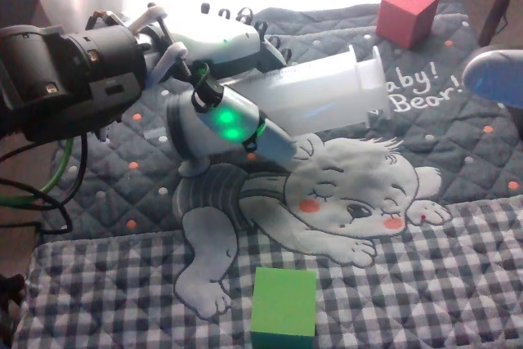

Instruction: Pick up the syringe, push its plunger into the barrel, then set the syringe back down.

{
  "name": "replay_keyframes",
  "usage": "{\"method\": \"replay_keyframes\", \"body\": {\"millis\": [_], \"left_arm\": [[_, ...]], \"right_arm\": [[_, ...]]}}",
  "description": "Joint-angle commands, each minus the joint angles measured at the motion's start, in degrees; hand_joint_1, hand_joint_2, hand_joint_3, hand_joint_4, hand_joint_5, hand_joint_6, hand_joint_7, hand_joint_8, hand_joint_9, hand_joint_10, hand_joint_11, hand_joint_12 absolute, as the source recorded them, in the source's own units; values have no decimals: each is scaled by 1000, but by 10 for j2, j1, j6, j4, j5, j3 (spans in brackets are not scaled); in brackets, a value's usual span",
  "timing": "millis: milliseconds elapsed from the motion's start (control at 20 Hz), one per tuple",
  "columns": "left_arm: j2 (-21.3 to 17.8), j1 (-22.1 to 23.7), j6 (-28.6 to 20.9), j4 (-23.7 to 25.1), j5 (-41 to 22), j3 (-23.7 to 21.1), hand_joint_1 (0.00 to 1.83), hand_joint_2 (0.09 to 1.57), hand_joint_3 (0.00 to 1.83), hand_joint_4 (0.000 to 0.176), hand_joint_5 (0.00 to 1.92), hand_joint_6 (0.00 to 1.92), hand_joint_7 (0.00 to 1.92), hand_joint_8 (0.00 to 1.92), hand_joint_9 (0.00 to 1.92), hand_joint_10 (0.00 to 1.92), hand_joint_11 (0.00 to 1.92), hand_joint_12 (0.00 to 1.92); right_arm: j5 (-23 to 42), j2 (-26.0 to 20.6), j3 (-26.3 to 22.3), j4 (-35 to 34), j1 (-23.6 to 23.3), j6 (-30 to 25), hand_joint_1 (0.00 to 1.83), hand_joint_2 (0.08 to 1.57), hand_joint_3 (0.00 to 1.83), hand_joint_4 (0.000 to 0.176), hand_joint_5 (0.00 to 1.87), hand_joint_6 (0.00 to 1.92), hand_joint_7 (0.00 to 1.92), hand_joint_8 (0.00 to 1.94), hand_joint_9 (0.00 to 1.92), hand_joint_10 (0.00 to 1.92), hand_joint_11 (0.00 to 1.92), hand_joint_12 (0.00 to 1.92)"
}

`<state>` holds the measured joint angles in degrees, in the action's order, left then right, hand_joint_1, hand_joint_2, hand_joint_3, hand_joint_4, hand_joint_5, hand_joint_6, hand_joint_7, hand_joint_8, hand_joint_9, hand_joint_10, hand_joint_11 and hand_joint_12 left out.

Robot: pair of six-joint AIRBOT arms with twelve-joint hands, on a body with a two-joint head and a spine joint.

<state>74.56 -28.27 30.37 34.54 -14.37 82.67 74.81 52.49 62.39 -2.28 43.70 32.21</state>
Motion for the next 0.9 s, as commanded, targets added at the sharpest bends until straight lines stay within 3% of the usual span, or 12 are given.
{"method": "replay_keyframes", "body": {"millis": [0,50,150,300,350,400,550,650,700,750,800,850], "left_arm": [[-4,5,-4,-10,-62,-4,294,932,0,54,518,1,328,2,277,2,0,489],[-6,5,-4,-7,-61,-5,272,902,0,61,472,2,303,2,246,2,0,413],[-9,4,-4,-4,-61,-9,211,780,0,103,282,5,170,6,110,5,0,52],[-16,1,-4,-3,-66,-15,230,672,0,141,124,0,44,0,9,0,0,0],[-21,0,-4,-3,-73,-19,236,614,0,169,55,0,8,0,1,0,0,0],[-29,-1,6,-11,-79,-25,280,591,0,175,16,0,1,0,0,0,0,0],[-72,-3,98,-75,-104,-72,366,586,0,171,0,0,0,0,0,0,0,0],[-105,-7,125,-106,-143,-99,262,626,9,159,0,0,0,0,0,0,0,0],[-118,-11,129,-116,-162,-108,236,653,18,171,0,0,0,0,0,0,0,0],[-137,-15,137,-130,-190,-123,218,664,20,161,0,0,0,0,0,0,0,0],[-154,-20,146,-141,-208,-138,172,679,23,135,0,0,0,0,0,0,0,0],[-170,-27,160,-155,-225,-154,131,696,26,130,0,0,0,0,0,0,0,0]], "right_arm": [[71,-3,0,-10,-7,0,78,807,0,0,2,0,0,0,0,0,0,0],[71,-3,0,-10,-7,0,82,817,0,0,1,0,0,0,0,0,0,0],[71,-3,0,-11,-7,0,76,813,0,0,0,0,0,0,0,0,0,0],[71,-3,0,-11,-7,0,74,806,0,0,2,1,0,0,0,0,0,0],[72,-3,0,-11,-7,0,57,806,0,0,0,0,0,0,0,0,0,0],[72,-3,-1,-11,-7,0,70,804,0,0,0,0,0,0,0,0,0,0],[76,-4,-5,-11,-7,0,87,826,4,0,0,0,0,0,0,0,0,0],[78,-4,-6,-11,-7,0,43,792,0,0,0,0,0,0,0,0,0,0],[79,-4,-7,-11,-7,0,17,805,0,0,0,0,0,0,0,0,0,0],[80,-4,-7,-11,-7,0,51,845,13,0,0,0,0,0,0,0,0,0],[82,-5,-7,-11,-7,0,78,860,17,0,0,0,0,0,0,0,0,0],[84,-5,-7,-11,-7,2,90,871,20,0,0,0,0,0,0,0,0,0]]}}
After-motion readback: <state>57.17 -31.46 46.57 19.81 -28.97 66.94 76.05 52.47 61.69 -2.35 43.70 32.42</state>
